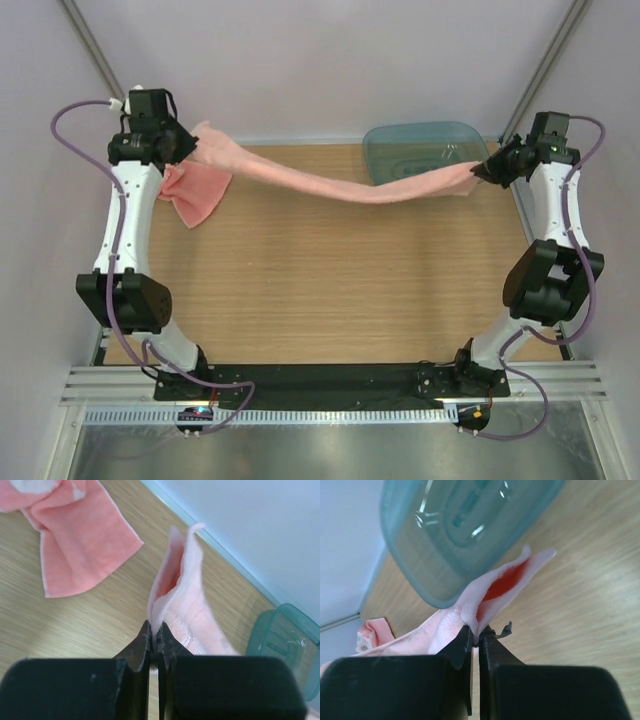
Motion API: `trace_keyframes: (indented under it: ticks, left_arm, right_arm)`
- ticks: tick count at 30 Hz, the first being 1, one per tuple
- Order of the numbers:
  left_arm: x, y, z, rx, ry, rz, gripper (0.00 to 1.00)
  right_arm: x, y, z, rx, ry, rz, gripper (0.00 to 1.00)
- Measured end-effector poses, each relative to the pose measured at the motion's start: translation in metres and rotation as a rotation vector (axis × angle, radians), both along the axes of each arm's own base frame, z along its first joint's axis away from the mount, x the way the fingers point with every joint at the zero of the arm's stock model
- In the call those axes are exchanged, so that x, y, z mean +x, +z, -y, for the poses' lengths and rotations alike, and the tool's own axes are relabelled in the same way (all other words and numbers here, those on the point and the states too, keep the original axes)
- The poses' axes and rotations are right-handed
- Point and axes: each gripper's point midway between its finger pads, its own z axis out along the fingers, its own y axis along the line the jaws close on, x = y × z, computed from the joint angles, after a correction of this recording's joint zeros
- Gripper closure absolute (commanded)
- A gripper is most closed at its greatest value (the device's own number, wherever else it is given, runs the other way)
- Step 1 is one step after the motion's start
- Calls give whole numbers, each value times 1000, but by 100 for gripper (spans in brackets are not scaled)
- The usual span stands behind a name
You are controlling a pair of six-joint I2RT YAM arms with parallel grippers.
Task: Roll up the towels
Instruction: Fold the towel
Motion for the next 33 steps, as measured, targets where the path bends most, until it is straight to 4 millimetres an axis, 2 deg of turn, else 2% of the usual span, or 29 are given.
trace_keyframes:
  ticks: [2,4,6,8,10,12,15,16,18,20,22,27,28,33]
  left_arm:
    - [1,10,-10,10,7,7,100]
    - [-8,7,-20,15,24,-16,100]
    - [-25,-10,-28,22,36,-59,100]
    - [-49,-33,-30,21,42,-122,100]
    - [-78,-64,-29,14,41,-184,100]
    - [-107,-101,-26,8,40,-258,100]
    - [-152,-168,-25,-4,50,-414,100]
    - [-167,-191,-25,-10,57,-472,100]
    - [-193,-223,-26,-27,71,-568,100]
    - [-211,-243,-25,-47,85,-632,99]
    - [-215,-248,-25,-53,89,-649,98]
    - [-206,-242,-28,-43,96,-616,96]
    - [-205,-241,-28,-40,97,-613,98]
    - [-197,-245,-28,-44,94,-629,100]
  right_arm:
    - [7,20,2,-12,2,49,99]
    - [3,28,0,-14,5,64,99]
    - [-12,24,-5,-10,9,60,99]
    - [-32,7,-12,0,12,30,99]
    - [-59,-24,-20,14,14,-37,99]
    - [-83,-58,-26,30,17,-117,99]
    - [-123,-118,-35,55,18,-266,99]
    - [-135,-132,-37,61,16,-309,99]
    - [-152,-149,-40,63,12,-366,99]
    - [-156,-154,-39,54,5,-381,99]
    - [-155,-153,-35,37,-4,-367,99]
    - [-153,-148,-23,-5,-34,-336,99]
    - [-154,-150,-20,-9,-44,-338,99]
    - [-178,-170,6,20,-149,-390,99]
